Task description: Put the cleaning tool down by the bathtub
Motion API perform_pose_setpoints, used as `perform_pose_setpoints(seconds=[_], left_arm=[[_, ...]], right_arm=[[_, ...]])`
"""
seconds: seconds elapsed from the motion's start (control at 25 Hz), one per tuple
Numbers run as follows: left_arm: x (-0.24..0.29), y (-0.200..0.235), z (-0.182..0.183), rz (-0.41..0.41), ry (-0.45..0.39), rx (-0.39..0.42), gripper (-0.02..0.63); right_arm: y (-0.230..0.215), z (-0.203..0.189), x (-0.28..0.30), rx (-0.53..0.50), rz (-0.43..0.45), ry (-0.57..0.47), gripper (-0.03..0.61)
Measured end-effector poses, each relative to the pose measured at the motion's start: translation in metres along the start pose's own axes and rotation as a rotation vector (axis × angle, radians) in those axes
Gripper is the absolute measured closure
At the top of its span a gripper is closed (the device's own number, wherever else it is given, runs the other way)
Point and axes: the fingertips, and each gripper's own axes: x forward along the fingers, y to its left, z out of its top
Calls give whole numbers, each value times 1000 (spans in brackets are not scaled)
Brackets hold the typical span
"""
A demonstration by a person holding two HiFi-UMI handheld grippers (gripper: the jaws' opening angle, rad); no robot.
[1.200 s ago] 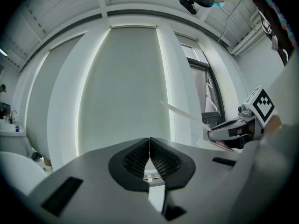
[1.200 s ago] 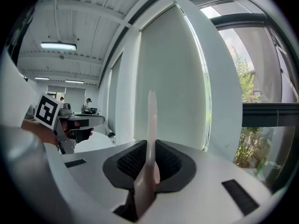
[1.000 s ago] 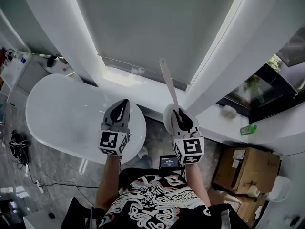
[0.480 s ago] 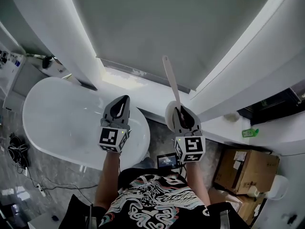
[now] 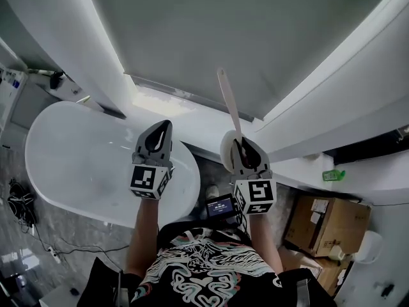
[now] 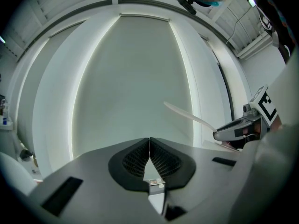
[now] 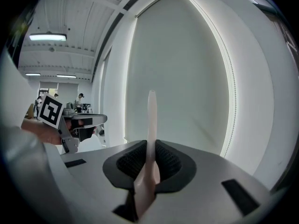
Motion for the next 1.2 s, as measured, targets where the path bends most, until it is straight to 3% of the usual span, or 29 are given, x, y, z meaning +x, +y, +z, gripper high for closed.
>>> perform_pose_setpoints(seconds=[0.68,1.2], left_arm=[[72,52,14,61,-6,25,597],[102,68,-21,77,55,-5,597]], right_arm=[[-28,24,81,-13,36,-24,503],[-38,2,122,-21,71,16,503]])
